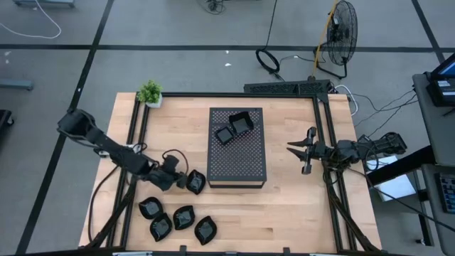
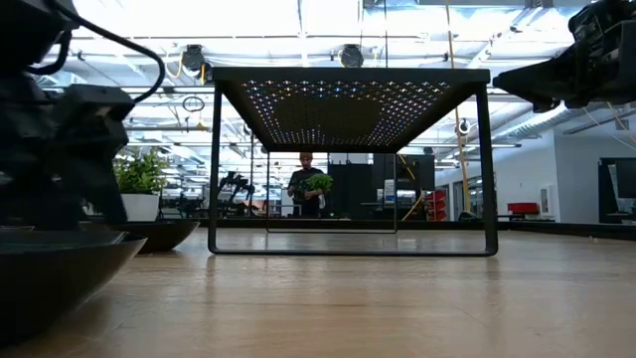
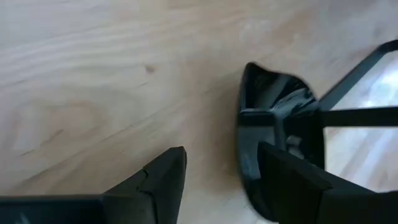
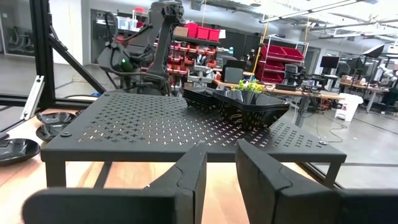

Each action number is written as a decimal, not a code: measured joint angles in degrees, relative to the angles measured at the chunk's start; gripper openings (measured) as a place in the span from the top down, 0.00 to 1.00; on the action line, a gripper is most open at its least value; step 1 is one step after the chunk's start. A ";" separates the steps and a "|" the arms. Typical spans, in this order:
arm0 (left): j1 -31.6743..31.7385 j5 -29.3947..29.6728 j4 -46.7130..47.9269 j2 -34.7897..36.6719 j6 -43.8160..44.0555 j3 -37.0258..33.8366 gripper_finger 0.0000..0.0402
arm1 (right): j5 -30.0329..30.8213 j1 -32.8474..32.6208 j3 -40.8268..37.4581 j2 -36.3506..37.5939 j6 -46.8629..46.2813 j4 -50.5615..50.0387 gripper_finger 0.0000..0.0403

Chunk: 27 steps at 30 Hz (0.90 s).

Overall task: Pick & Place Mini shaped plates
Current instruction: Put the black leaf shaped plate on the shelf

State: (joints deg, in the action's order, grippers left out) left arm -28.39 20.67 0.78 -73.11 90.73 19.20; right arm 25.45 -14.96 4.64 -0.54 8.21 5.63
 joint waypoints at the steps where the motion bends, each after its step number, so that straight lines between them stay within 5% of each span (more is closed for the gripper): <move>1: 0.28 0.16 -1.48 -0.63 -0.25 0.00 0.49 | 0.00 0.00 0.00 0.00 0.00 0.00 0.82; 11: 1.84 -1.75 -5.54 -4.19 0.05 -0.02 0.52 | -0.02 0.00 0.00 0.00 0.00 0.07 0.82; 21: 1.85 -3.68 -5.29 -3.89 2.37 -0.15 0.96 | -0.02 0.00 0.02 0.00 0.00 0.11 0.82; 27: 1.87 -6.32 -3.15 1.85 -2.64 -0.26 0.98 | -0.04 0.00 0.01 0.00 0.00 0.11 0.82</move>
State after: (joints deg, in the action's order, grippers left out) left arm -26.53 14.35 -2.37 -71.27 88.09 18.94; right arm 25.41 -14.96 4.66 -0.54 8.21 5.74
